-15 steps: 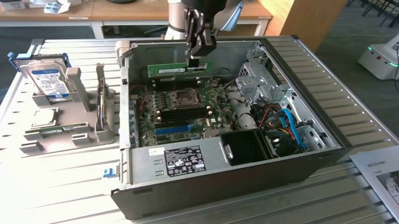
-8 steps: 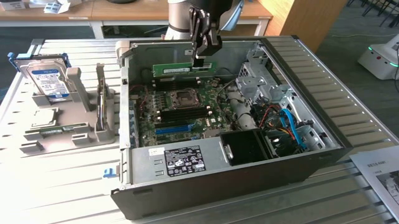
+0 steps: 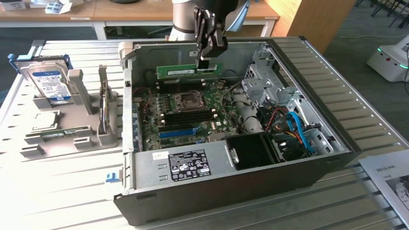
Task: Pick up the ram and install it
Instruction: 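Pick up the ram and move it above insertion slot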
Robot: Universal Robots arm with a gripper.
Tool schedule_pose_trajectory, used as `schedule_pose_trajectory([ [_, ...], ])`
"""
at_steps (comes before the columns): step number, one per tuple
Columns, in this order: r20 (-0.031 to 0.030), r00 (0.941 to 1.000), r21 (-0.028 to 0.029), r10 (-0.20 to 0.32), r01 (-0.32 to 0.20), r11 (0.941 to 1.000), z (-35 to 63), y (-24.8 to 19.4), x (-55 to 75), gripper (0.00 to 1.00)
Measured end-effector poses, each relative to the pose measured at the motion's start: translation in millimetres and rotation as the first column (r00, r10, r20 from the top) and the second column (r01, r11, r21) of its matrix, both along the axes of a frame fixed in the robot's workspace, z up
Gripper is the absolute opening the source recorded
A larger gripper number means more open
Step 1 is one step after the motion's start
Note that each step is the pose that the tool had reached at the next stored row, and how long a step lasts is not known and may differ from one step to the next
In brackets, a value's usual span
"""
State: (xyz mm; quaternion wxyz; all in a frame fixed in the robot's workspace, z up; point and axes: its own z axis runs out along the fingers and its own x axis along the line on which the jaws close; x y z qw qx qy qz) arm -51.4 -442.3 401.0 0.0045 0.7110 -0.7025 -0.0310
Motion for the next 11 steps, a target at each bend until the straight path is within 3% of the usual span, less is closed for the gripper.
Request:
schedule_pose_trajectory([
  [11,-0.0001,1.0,-0.0001,0.0,0.0,1.0,-14.9,-0.1,0.0,0.12],
])
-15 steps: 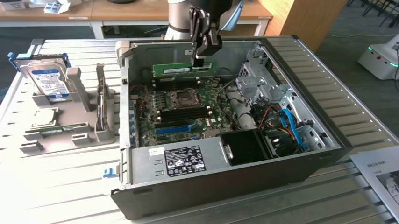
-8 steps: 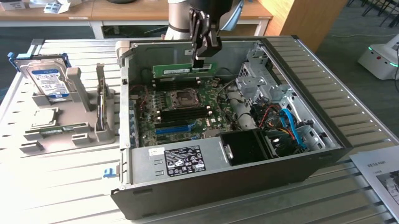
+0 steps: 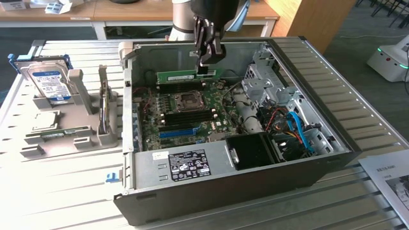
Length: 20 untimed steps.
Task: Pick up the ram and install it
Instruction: 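Pick up the ram and move it above insertion slot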
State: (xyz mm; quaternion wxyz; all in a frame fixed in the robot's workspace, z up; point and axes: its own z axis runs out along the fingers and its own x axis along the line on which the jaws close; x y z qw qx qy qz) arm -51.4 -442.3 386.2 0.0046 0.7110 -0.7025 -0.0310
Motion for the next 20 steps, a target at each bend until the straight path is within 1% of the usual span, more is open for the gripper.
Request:
schedule_pose_trajectory([
  [8,0.0,1.0,-0.0001,0.0,0.0,1.0,-10.0,0.0,0.0,0.12],
  [13,-0.0001,1.0,-0.0001,0.0,0.0,1.0,-10.0,0.0,0.0,0.12],
  [20,-0.0001,1.0,-0.0001,0.0,0.0,1.0,-10.1,-0.1,7.8,0.12],
])
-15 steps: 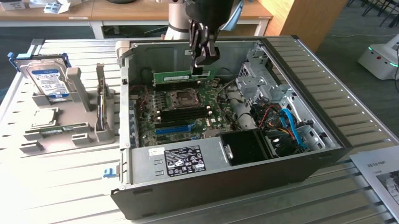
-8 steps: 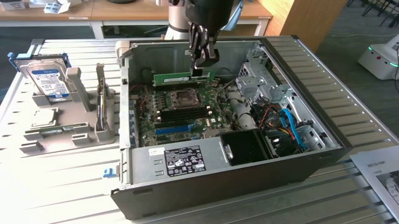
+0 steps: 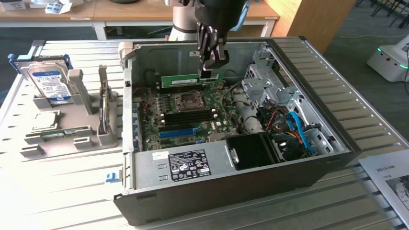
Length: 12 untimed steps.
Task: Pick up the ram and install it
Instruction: 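Pick up the ram and move it above insertion slot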
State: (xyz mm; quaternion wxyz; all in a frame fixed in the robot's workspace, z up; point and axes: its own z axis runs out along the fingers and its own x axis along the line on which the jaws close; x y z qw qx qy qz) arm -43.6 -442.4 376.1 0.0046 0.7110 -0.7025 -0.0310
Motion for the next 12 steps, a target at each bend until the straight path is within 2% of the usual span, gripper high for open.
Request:
schedule_pose_trajectory([
  [5,0.0,1.0,0.0001,0.0,0.0,1.0,-0.1,0.2,0.1,0.12],
  [12,0.0,1.0,0.0,0.0,0.0,1.0,-1.2,7.4,0.1,0.12],
])
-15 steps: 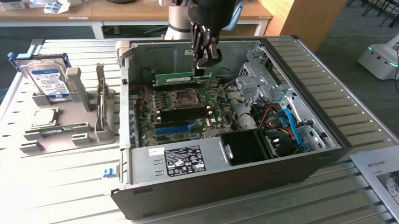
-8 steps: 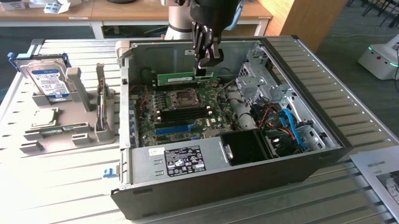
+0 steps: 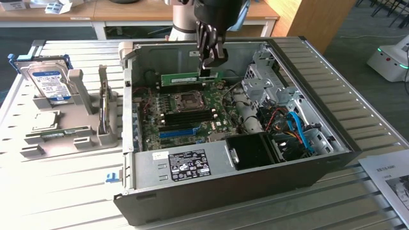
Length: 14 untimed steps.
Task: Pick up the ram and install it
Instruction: 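Pick up the ram and move it above insertion slot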
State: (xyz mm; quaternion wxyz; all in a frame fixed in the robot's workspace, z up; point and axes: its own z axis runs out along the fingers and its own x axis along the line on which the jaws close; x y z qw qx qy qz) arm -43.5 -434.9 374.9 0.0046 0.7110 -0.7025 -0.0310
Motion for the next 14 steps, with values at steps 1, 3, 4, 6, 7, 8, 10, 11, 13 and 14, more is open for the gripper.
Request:
schedule_pose_trajectory([
  [1,0.0,1.0,0.0,0.0,0.0,1.0,-0.2,1.4,0.0,0.12],
  [3,0.0,1.0,0.0003,0.0,0.0,1.0,-0.7,4.1,0.0,0.12],
  [4,0.0,1.0,0.0005,0.0,0.0,1.0,-1.0,5.5,0.0,0.12],
  [6,0.0,1.0,0.0008,0.0,0.0,1.0,-1.4,8.2,0.0,0.12],
  [7,0.0001,1.0,0.0011,0.0,0.0,1.0,-1.6,9.5,0.0,0.12],
  [8,0.0001,1.0,0.0017,0.0,0.0,1.0,-1.8,10.7,0.0,0.12],
  [10,0.0001,1.0,0.0026,0.0,0.0,1.0,-2.3,13.2,0.0,0.12],
  [11,0.0002,1.0,0.0031,0.0,0.0,1.0,-2.5,14.6,0.0,0.12],
  [13,0.0002,1.0,0.0041,0.0,0.0,1.0,-3.0,17.0,0.0,0.12],
  [14,0.0002,1.0,0.0046,0.0,0.0,1.0,-3.3,18.2,0.0,0.12],
])
